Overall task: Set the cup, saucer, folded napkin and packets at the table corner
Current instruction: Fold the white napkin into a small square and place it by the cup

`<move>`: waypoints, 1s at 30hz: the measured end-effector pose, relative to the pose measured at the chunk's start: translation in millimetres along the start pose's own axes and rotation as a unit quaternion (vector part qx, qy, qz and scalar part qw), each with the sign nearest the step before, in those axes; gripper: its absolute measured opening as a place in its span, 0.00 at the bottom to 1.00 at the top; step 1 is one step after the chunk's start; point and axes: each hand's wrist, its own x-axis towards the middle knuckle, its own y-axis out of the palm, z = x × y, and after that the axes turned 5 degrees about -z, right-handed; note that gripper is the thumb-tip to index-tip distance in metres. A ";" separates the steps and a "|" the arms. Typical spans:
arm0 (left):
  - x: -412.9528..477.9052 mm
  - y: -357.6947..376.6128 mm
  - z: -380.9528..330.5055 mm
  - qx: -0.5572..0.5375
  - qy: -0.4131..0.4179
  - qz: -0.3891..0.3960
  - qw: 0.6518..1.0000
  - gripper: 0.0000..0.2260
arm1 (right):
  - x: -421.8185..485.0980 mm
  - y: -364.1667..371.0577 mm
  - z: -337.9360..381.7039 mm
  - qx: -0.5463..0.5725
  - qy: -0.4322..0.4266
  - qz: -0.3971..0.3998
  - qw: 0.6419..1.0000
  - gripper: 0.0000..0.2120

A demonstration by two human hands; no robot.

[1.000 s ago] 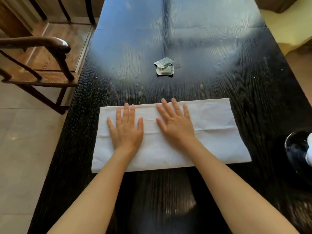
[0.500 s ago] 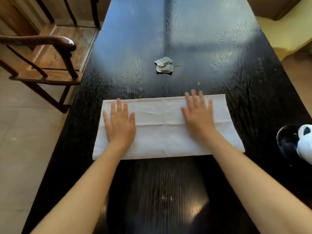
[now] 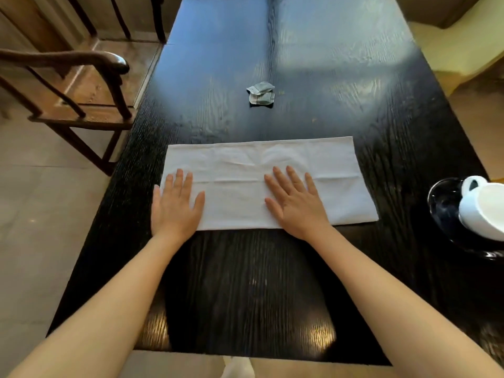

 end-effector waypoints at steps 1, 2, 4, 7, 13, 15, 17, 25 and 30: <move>0.1 -1.0 7.2 0.010 0.010 0.004 1.000 0.27 | -5.6 -2.4 -12.5 -0.004 0.001 0.005 1.000 0.35; 0.2 -2.0 11.5 0.010 0.019 0.010 1.000 0.27 | -10.9 -4.8 -23.8 -0.009 -0.001 0.011 1.000 0.35; 1.0 -2.9 13.7 0.002 0.028 0.015 0.999 0.27 | -19.6 -7.7 -43.6 -0.016 -0.003 0.012 1.000 0.35; 0.9 -3.2 15.3 0.006 0.035 0.022 0.999 0.27 | -27.8 -10.9 -67.5 -0.020 0.019 0.008 1.000 0.36; 6.7 -11.0 43.8 0.050 0.004 0.006 0.999 0.27 | -36.5 -16.2 -92.8 -0.033 0.068 0.028 0.997 0.39; 4.1 -15.5 34.9 0.057 0.020 -0.020 0.998 0.27 | -37.6 -18.7 -89.1 -0.029 0.081 0.032 0.996 0.37; -4.0 -14.9 18.5 0.023 0.107 -0.029 0.994 0.28 | -43.5 -23.9 -86.7 -0.034 0.086 0.012 0.996 0.34; -31.6 -19.3 42.5 0.098 0.366 -0.040 0.924 0.21 | -90.9 -39.2 -95.4 -0.134 -0.027 0.021 0.990 0.26; -37.9 -33.0 47.5 0.173 0.381 -0.074 0.905 0.23 | -94.2 -47.3 -100.1 -0.083 0.005 0.042 0.996 0.27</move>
